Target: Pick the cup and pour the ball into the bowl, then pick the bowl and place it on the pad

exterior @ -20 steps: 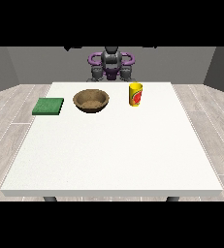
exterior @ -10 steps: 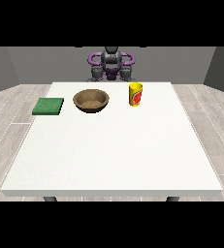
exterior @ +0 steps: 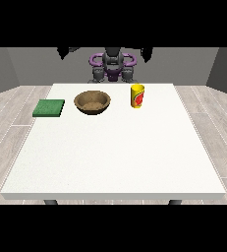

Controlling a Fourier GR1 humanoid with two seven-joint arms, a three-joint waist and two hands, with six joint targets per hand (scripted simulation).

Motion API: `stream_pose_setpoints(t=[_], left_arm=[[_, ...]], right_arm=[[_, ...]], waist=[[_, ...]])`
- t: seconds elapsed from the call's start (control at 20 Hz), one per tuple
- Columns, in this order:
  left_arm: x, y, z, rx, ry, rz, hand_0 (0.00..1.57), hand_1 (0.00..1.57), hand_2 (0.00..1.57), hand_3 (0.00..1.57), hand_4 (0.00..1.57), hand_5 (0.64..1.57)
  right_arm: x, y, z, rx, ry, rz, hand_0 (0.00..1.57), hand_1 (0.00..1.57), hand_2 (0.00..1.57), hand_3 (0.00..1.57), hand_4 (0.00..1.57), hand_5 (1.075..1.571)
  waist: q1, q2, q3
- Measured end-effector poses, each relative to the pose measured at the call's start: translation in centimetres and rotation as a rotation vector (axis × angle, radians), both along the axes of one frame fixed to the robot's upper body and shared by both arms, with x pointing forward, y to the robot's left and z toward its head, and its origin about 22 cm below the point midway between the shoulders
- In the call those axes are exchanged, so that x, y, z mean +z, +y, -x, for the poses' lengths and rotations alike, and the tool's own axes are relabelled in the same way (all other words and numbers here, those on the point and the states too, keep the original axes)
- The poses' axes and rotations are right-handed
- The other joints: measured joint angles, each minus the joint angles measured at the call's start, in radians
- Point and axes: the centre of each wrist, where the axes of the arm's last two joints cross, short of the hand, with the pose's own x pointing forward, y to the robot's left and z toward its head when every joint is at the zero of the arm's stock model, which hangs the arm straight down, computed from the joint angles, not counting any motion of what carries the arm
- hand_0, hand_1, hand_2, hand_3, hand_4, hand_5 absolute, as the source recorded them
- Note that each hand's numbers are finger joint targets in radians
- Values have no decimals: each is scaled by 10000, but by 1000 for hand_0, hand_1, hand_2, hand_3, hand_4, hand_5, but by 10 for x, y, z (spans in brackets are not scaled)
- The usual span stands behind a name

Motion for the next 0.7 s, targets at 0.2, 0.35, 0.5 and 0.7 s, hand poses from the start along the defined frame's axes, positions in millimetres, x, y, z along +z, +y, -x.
stream_pose_setpoints(t=[0.2,0.35,0.5,0.7], left_arm=[[-9,0,-18,140,-795,-339,0,0,0,0,0,1502],[-20,-4,-28,257,-1073,-612,0,0,0,0,0,1494],[-32,-1,-36,346,-1162,-806,0,0,0,0,0,1477],[-37,13,-60,649,-1347,-1049,0,0,0,0,0,1464]], right_arm=[[-9,-19,-11,103,-688,-1,0,0,0,0,302,1571],[-17,-29,-15,230,-907,37,0,0,0,0,283,1571],[-22,-44,-18,192,-915,108,0,0,0,0,258,1569],[-27,-53,-24,311,-1109,224,0,0,0,0,240,1571]], waist=[[-93,828,2],[-170,1081,0],[-182,1184,-1],[-302,1431,-3]])
